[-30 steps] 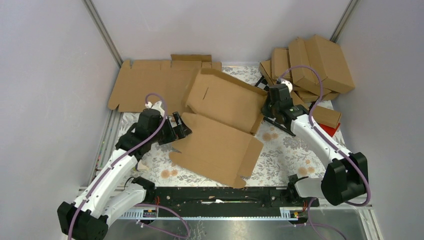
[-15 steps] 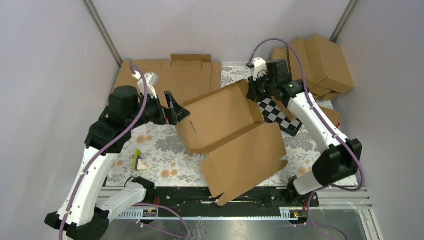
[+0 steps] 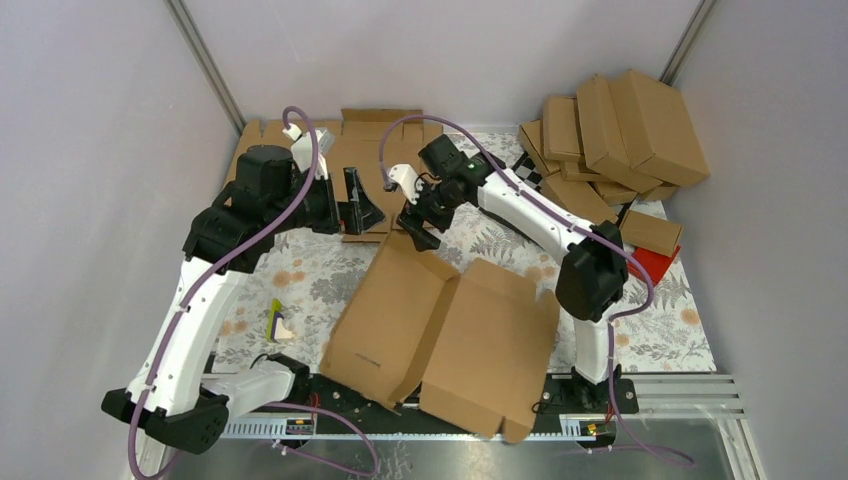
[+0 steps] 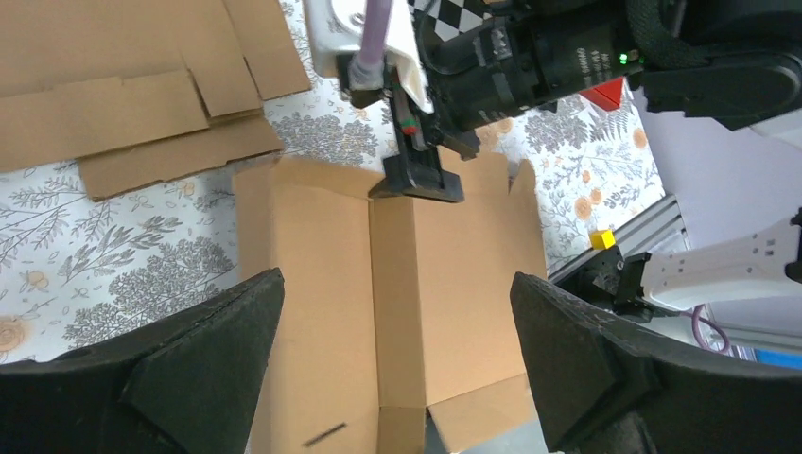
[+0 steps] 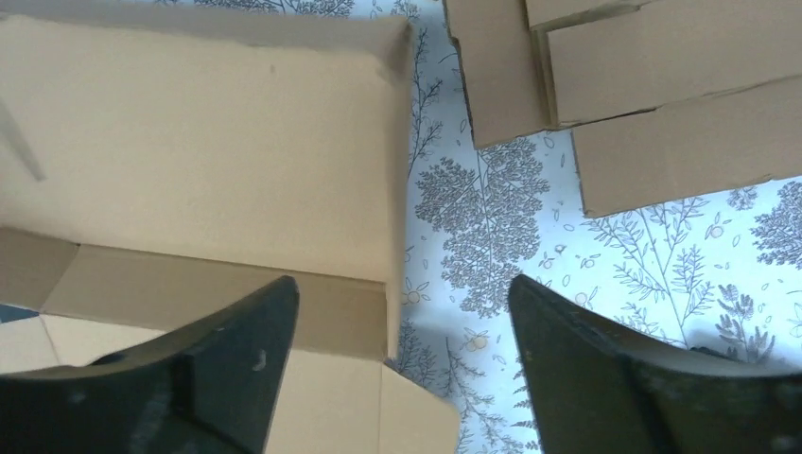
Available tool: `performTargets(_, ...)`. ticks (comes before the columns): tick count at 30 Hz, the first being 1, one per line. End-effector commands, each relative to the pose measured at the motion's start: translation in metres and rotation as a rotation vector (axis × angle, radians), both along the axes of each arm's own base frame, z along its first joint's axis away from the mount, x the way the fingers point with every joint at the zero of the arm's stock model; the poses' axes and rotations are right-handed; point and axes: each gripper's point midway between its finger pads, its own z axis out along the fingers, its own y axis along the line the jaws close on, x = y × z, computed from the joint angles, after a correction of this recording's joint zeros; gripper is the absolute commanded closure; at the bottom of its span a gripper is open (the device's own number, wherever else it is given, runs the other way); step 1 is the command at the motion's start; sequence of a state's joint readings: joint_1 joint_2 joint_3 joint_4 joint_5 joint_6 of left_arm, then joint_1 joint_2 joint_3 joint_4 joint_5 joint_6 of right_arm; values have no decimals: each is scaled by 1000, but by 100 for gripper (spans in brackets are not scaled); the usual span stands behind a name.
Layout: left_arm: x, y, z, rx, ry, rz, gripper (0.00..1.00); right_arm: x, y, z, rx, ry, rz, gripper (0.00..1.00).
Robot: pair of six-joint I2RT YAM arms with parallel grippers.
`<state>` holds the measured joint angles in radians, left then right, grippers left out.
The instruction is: Fold the paper box
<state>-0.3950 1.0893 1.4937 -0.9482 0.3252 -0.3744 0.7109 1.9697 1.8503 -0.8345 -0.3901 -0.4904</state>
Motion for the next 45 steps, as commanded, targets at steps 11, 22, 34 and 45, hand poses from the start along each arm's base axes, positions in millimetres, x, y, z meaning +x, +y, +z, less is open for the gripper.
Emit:
performTargets(11,8,7,-27,65,-34,-21,2,-4,-34,58,109,-152,-236,0)
performTargets(22,55,-51,-79,380,-201,-380,9,-33,-96,85,429,-226,-717,0)
performTargets(34,80,-77,-192,844,-141,-922,17,-96,-140,104,650,-217,-782,0)
performTargets(45,91,-83,-251,885,-52,-993,23,-107,-179,122,681,-356,-843,1)
